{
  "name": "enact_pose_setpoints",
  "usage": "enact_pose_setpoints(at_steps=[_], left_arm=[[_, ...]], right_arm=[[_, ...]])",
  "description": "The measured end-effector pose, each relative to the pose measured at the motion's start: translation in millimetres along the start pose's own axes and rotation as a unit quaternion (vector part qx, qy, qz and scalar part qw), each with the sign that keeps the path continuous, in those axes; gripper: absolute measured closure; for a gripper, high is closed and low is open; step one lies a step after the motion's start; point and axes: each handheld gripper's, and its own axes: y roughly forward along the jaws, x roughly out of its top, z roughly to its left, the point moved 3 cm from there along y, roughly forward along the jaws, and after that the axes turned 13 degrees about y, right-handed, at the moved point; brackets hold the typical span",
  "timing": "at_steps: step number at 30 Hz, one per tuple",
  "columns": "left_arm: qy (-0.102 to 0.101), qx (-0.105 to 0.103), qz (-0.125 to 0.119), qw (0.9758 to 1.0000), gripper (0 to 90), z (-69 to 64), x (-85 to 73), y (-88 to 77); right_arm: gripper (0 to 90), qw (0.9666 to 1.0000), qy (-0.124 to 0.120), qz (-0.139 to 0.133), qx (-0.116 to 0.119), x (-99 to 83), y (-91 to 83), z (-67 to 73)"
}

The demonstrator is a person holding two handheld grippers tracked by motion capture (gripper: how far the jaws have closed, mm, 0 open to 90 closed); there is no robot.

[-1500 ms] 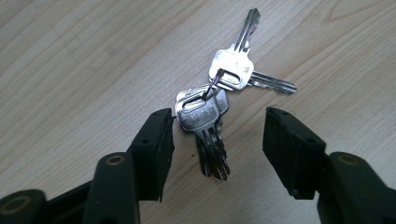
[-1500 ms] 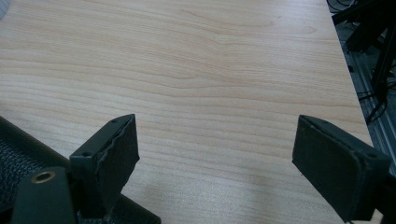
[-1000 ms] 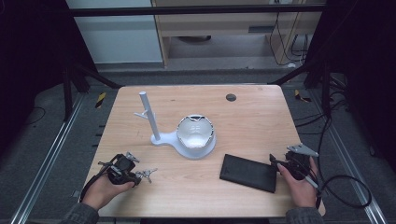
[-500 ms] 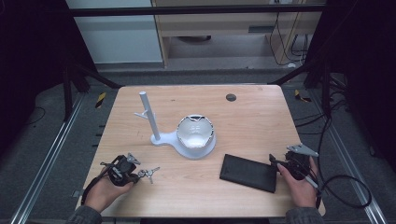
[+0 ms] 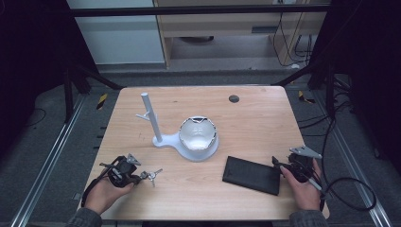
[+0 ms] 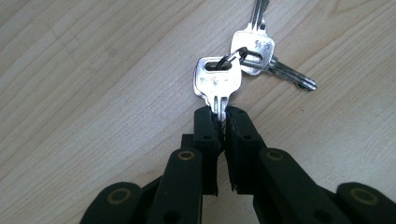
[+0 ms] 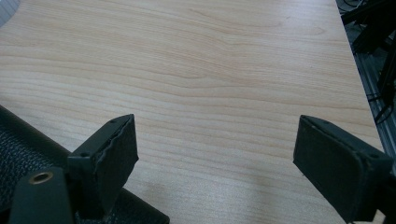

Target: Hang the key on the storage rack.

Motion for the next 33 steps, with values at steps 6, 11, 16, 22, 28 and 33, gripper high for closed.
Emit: enact_pose_setpoints(at_steps=[6,11,16,22,28,33], left_arm=[[0.004,-0.005,-0.003,1.0,83.5,1.3,1.9,-3.8],[0.005,-0.008,-0.009,0.9999,83.5,3.5,3.9,-11.3],[0.013,-0.014,0.0,0.9998,83.5,5.4,7.2,-16.9],[0.023,-0.014,0.003,0.9996,83.5,7.1,12.6,-20.5],[0.027,-0.007,-0.014,0.9995,89.6,11.3,17.2,-19.3],[0.025,-0.009,-0.011,0.9996,89.9,12.9,18.9,-17.7]], right_arm=[[13.7,1.0,0.001,0.001,0.001,0.0,-0.2,-0.1],[13.6,1.0,0.002,0.002,0.002,-0.1,-0.1,0.4],[13.6,1.0,-0.001,0.003,0.001,-0.3,0.2,0.3],[13.4,1.0,-0.002,0.004,0.003,-0.4,0.4,0.6],[13.3,1.0,-0.003,0.007,0.005,-0.5,0.7,1.1],[13.3,0.9999,-0.003,0.008,0.006,-0.6,0.6,1.7]])
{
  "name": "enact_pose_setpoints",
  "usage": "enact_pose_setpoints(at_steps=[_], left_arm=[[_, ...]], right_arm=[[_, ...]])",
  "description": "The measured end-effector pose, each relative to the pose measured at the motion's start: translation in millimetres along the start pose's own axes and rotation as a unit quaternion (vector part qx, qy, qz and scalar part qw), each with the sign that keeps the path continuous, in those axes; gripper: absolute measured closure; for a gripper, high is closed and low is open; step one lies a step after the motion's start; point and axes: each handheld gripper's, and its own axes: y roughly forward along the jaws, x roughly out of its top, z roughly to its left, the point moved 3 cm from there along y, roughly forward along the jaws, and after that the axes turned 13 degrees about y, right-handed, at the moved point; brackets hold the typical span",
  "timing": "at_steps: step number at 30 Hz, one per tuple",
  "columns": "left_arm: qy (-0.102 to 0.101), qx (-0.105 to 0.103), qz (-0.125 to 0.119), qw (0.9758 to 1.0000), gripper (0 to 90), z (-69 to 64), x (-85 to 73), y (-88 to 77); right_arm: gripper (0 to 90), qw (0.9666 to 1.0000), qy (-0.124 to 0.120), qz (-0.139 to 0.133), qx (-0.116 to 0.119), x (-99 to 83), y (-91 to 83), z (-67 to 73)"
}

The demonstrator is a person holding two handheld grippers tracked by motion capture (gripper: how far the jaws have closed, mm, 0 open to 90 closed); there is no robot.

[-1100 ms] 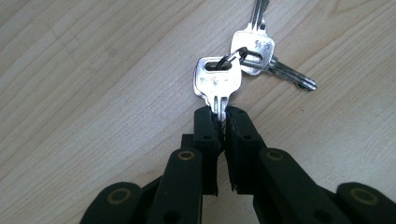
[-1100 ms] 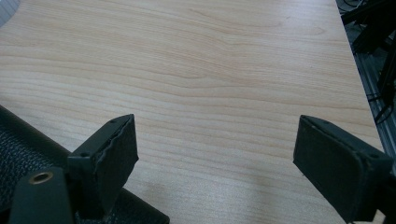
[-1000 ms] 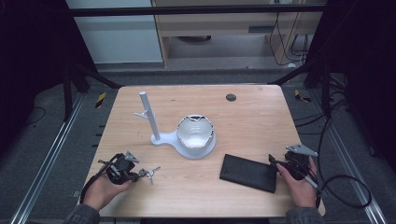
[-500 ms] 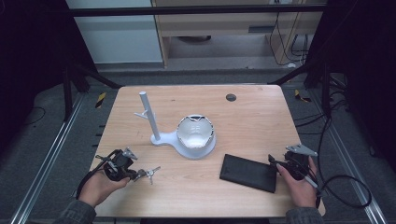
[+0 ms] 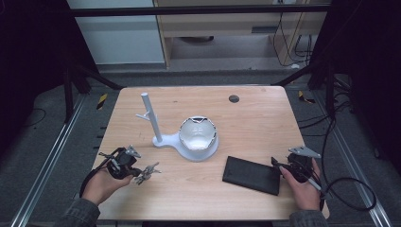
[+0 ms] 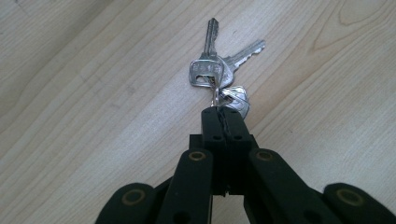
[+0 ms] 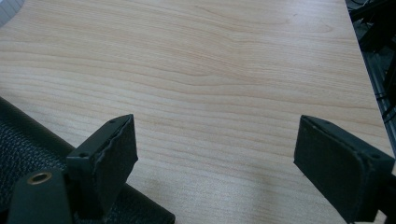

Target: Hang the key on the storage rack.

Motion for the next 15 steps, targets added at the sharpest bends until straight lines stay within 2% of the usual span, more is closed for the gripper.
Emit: enact_pose_setpoints(at_steps=[5,9,15], left_arm=[[0.011,0.001,0.002,0.9999,90.0,0.8,6.4,-10.7],[0.012,0.002,-0.003,0.9999,90.0,3.2,11.2,-20.8],[0.016,0.011,-0.033,0.9993,90.0,6.0,20.2,-50.8]], right_arm=[[13.3,1.0,0.001,0.001,0.0,-0.1,0.2,0.1],[13.1,1.0,-0.002,0.001,0.001,-0.2,0.6,0.8],[13.1,1.0,-0.002,0.001,0.0,0.0,0.6,-0.2]])
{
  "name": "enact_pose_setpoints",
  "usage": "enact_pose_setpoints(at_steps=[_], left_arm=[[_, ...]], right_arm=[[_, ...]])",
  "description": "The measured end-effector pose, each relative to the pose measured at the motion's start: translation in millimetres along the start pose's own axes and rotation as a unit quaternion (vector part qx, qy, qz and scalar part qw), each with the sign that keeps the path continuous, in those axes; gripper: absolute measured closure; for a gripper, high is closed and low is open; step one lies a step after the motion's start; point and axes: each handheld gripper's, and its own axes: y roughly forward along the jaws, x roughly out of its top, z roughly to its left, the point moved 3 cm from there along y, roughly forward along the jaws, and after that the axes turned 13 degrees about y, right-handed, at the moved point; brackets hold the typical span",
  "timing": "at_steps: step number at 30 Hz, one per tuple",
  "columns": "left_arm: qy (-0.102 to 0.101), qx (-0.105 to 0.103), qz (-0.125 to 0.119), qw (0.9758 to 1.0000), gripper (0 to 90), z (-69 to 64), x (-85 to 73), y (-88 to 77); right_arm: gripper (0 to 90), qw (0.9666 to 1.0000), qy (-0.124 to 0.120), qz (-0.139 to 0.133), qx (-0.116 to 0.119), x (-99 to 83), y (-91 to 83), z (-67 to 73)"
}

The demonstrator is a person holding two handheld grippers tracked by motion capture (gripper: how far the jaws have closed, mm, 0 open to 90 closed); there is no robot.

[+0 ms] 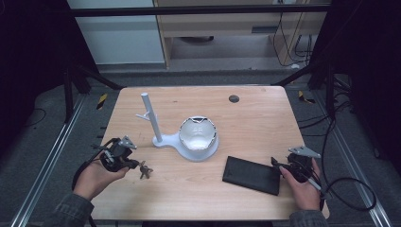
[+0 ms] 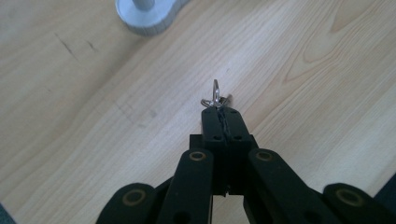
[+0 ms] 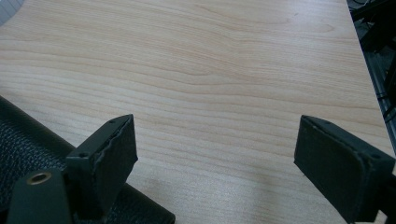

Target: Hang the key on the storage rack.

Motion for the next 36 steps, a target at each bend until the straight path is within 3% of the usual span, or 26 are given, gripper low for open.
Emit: enact_pose_setpoints(at_steps=[8,11,20,27,36], left_arm=[[0.005,0.009,-0.032,0.9994,90.0,8.6,18.4,-47.0],[-0.001,0.001,-0.048,0.9988,90.0,14.4,25.8,-63.3],[0.011,0.021,-0.055,0.9982,90.0,24.7,45.5,-98.3],[0.02,0.026,-0.05,0.9982,90.0,32.9,63.3,-107.5],[0.012,0.041,-0.046,0.9981,90.0,44.6,79.7,-110.1]], right_arm=[[13.1,1.0,0.0,0.0,0.0,-0.1,-0.1,0.8],[13.1,1.0,-0.001,0.0,0.0,-0.2,0.1,0.5],[13.1,1.0,-0.001,0.002,0.001,-0.6,0.5,0.9],[13.1,1.0,-0.003,0.004,0.001,-1.3,0.6,2.1],[13.0,1.0,-0.003,0.005,0.001,-1.6,1.3,0.9]])
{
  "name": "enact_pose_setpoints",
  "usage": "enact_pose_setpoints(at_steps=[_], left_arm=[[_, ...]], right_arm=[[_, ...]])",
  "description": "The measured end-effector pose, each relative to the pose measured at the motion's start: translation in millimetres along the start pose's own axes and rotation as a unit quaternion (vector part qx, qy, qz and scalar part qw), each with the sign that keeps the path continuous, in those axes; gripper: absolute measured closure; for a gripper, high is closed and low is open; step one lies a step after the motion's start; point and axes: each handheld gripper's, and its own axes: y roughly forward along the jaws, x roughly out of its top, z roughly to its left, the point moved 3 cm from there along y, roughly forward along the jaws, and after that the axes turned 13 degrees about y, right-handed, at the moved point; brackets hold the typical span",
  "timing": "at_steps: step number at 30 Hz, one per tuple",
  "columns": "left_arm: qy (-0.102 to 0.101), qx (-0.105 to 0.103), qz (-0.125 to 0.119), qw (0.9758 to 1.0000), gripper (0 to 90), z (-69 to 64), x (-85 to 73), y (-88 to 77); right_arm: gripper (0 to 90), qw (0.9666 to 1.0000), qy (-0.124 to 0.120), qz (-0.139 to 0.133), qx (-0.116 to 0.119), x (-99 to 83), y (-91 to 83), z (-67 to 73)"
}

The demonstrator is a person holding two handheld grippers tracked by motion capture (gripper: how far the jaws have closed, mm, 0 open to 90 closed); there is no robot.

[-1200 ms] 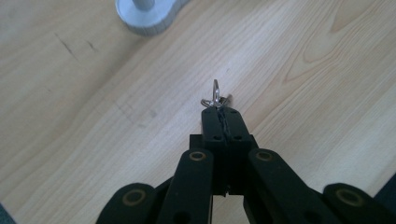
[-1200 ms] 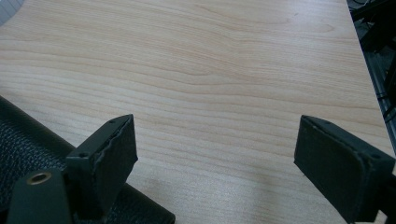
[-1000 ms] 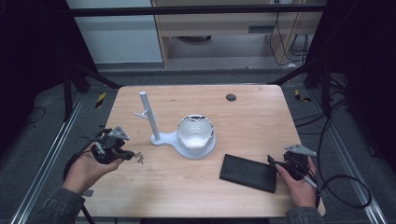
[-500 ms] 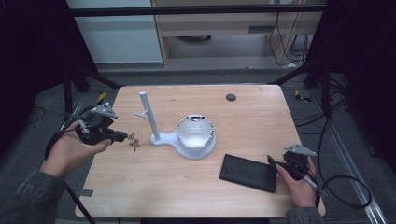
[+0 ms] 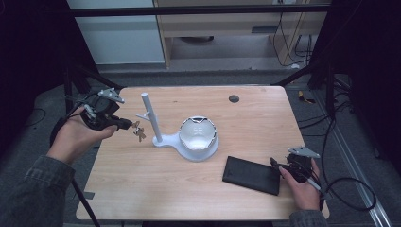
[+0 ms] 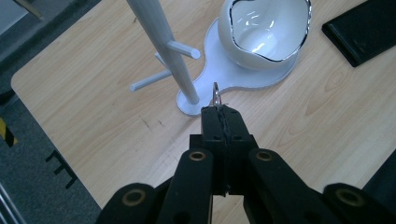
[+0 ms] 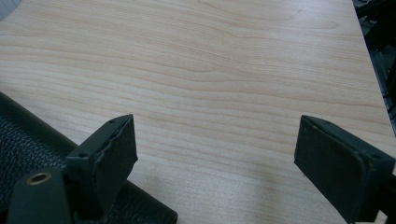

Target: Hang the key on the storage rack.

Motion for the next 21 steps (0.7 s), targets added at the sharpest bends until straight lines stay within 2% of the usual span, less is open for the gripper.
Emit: enact_pose_setpoints(at_steps=[4,8,21], left_arm=[[-0.006,0.006,-0.002,1.0,90.0,4.3,6.5,1.3],[-0.004,0.006,-0.002,1.0,90.0,9.3,12.6,2.0],[0.003,0.013,0.007,0.9999,90.0,9.7,26.6,5.6]], right_arm=[[13.0,1.0,0.0,0.0,0.0,0.1,-0.4,0.1],[12.9,1.0,0.002,0.003,0.001,-0.4,0.0,0.0],[12.8,1.0,0.001,0.003,0.001,0.0,-0.5,-0.7]])
